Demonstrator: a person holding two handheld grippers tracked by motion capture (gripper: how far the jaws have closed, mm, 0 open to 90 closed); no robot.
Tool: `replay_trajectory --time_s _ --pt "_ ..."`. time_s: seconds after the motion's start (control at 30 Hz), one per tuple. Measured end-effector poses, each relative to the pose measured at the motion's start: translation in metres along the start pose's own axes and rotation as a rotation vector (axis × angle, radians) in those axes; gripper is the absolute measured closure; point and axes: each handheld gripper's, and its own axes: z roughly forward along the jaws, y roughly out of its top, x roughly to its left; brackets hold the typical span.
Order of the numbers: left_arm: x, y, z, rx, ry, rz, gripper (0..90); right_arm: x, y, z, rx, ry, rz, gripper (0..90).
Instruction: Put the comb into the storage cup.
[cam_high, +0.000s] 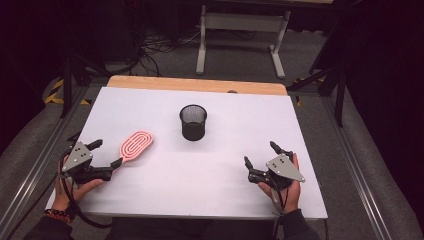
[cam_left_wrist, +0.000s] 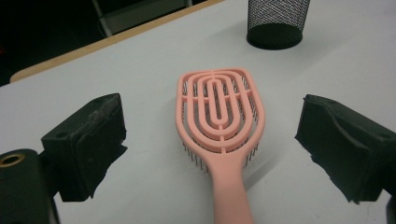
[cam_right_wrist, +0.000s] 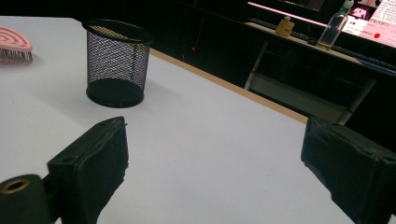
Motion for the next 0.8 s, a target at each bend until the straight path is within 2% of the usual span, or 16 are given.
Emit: replay_trajectory --time_s 0.2,0.37,0.47,0.53,0.6,0.73,0.8 --pt "0.000 0.001 0.002 0.012 -0.014 0.001 8.9 0.001 0.001 -0.002 -0.013 0.005 -0.003 7.6" --pt "0.001 0.001 0.004 0.016 -0.044 -0.006 9.5 0.001 0.001 0.000 -0.010 0.007 -0.002 7.6" --pt "0.004 0.002 0.005 0.039 -0.048 -0.001 10.0 0.001 0.001 0.001 -0.007 0.009 0.007 7.6" --pt "0.005 0.003 0.006 0.078 -0.069 -0.002 9.8 0.001 0.001 0.001 -0.004 0.009 0.009 7.7" --pt "0.007 0.005 0.007 0.119 -0.108 0.003 11.2 0.001 0.000 0.002 -0.002 0.014 0.013 7.9" --pt "0.009 0.008 0.010 0.166 -0.117 0.004 12.6 0.001 -0.001 0.003 0.006 0.018 0.011 7.9" --pt "0.010 0.010 0.012 0.168 -0.121 0.002 13.2 0.001 -0.002 0.003 0.008 0.024 0.012 8.0"
